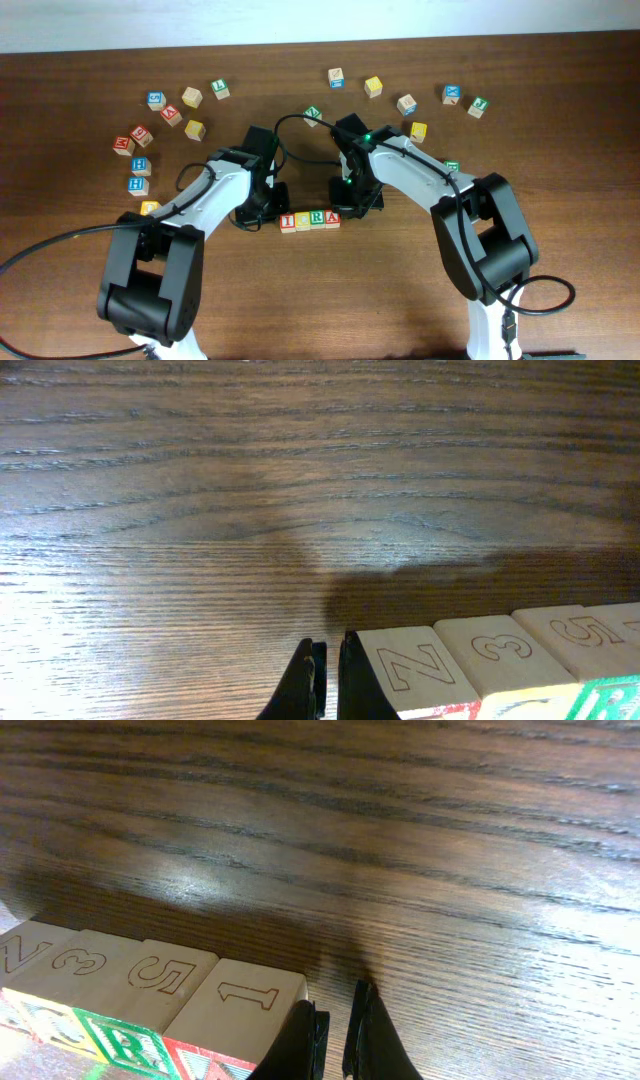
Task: Spell out ICRA
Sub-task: 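Squeeze the row from both ends with left and right grippers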
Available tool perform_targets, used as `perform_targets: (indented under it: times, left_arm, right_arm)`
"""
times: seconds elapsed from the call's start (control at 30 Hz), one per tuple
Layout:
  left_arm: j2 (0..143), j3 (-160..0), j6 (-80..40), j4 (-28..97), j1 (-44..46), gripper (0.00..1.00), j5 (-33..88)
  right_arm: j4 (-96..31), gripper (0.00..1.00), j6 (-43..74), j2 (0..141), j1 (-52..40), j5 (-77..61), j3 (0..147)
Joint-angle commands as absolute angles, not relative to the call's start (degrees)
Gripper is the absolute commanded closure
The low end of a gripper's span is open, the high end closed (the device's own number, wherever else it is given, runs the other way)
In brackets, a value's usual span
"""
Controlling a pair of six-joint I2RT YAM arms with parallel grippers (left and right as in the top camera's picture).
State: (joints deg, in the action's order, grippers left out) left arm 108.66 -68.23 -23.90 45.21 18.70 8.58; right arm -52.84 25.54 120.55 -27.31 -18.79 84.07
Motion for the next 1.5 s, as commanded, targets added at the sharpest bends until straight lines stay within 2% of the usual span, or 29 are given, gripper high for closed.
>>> perform_targets:
  times: [0.0,0.63,0.87,1.1,1.47]
  left_arm:
    - [109.19,-67.53,-24.84,44.1,18.76,1.0,9.72]
    - [109.19,-67.55,-24.82,43.38,18.59,1.0,11.42]
    - [109.16,-67.66,-23.83,46.59,14.79,1.0,9.78]
    - [109.16,-67.53,-22.46,51.31,15.14,1.0,16.84]
    - [109.16,-67.53,-22.44,45.5,16.43,1.0,16.78]
  right_arm:
    - [-52.75,0.96,25.98,120.33,-27.79,-20.38,83.4]
    - [-52.86,0.96,32.49,120.33,-27.79,-20.36,83.42]
    - [-52.18,0.96,32.45,120.33,-27.79,-19.7,83.4]
    - [-52.21,0.96,32.45,120.33,-27.79,-19.73,83.42]
    - [-51.9,0.96,34.63,120.33,-27.79,-19.77,83.4]
